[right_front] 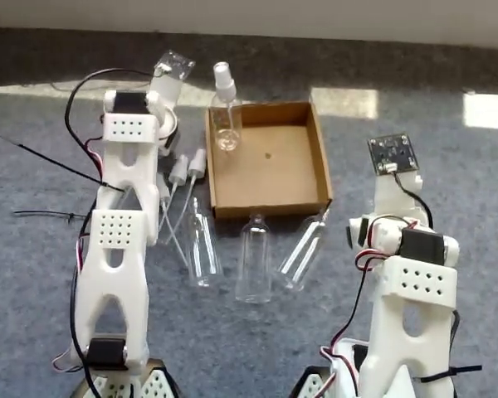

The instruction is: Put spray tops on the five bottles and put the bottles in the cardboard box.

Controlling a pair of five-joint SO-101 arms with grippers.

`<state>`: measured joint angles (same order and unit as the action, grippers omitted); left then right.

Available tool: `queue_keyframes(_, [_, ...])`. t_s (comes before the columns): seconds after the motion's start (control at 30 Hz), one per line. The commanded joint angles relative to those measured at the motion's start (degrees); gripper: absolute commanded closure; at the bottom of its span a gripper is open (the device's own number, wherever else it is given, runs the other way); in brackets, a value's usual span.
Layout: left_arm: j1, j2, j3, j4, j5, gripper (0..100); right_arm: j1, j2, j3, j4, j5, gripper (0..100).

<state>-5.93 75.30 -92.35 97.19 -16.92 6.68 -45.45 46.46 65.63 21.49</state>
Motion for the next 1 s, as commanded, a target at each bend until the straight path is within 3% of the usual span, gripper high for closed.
queue_keyframes(0.0, [-5.67,-16.13,3.21,4.22,0.09,96,-0.04,-1.19,-0.75,-0.4,0.79,99.5])
queue_keyframes(0.17, [-12.7,-33.27,30.55,4.22,-1.14,96,-0.04,-1.36,-0.75,3.3,3.52,99.5])
queue_keyframes(0.33, [-15.43,-49.89,66.42,3.87,-10.81,96,-0.04,-1.36,-0.75,3.65,3.78,99.5])
queue_keyframes(0.57, [-15.16,-67.03,102.73,-10.9,-14.86,96,-0.04,-1.36,-0.75,3.56,3.87,99.5])
queue_keyframes(0.7, [-13.93,-70.64,113.45,-20.13,-14.42,95,-0.22,-1.36,-0.75,3.56,3.87,99.5])
queue_keyframes(0.97, [-8.84,-66.51,114.95,-21.71,-14.42,82,-0.31,-1.36,-0.66,3.56,3.87,99.5])
